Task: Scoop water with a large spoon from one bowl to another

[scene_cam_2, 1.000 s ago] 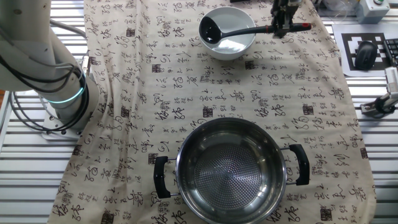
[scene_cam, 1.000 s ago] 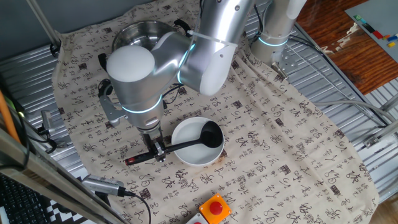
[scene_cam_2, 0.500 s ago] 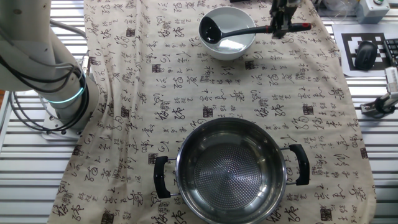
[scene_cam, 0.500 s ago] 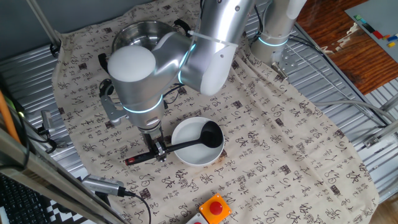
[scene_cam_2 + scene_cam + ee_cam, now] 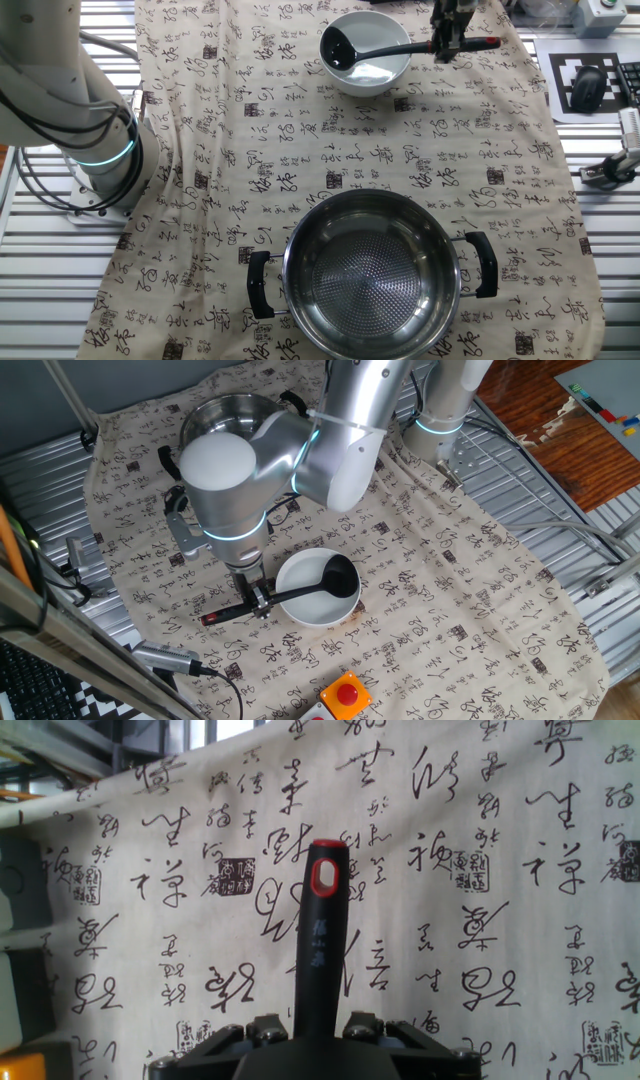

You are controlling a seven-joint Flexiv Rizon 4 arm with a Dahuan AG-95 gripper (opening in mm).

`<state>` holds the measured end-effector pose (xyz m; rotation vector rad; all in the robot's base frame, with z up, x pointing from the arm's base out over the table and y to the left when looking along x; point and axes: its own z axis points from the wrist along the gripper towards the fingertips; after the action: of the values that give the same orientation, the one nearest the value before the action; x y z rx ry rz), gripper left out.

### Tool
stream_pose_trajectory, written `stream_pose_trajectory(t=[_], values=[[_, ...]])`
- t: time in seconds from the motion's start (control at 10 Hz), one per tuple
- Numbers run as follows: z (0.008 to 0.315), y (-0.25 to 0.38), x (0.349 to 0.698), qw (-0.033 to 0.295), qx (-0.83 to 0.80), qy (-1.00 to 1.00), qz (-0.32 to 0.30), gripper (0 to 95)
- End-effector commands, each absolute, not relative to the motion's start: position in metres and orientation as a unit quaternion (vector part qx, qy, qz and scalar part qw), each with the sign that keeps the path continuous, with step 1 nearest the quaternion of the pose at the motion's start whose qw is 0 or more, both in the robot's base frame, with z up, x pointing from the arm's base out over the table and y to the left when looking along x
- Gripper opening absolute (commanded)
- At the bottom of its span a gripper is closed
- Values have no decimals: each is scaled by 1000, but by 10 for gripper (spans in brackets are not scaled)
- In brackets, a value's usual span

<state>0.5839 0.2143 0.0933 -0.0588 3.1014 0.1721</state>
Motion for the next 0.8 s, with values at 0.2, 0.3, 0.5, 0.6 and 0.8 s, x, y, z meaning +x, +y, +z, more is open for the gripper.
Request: stream_pose_trajectory(t=[0.2, 0.3, 0.5, 0.6, 0.8], values=[[93, 214, 584, 14, 2, 998, 55, 380], [93, 214, 584, 13, 8, 998, 56, 380], [93, 214, 583, 11, 13, 998, 55, 380], [93, 214, 583, 10, 15, 998, 55, 380], [92, 214, 582, 9, 15, 998, 56, 380]])
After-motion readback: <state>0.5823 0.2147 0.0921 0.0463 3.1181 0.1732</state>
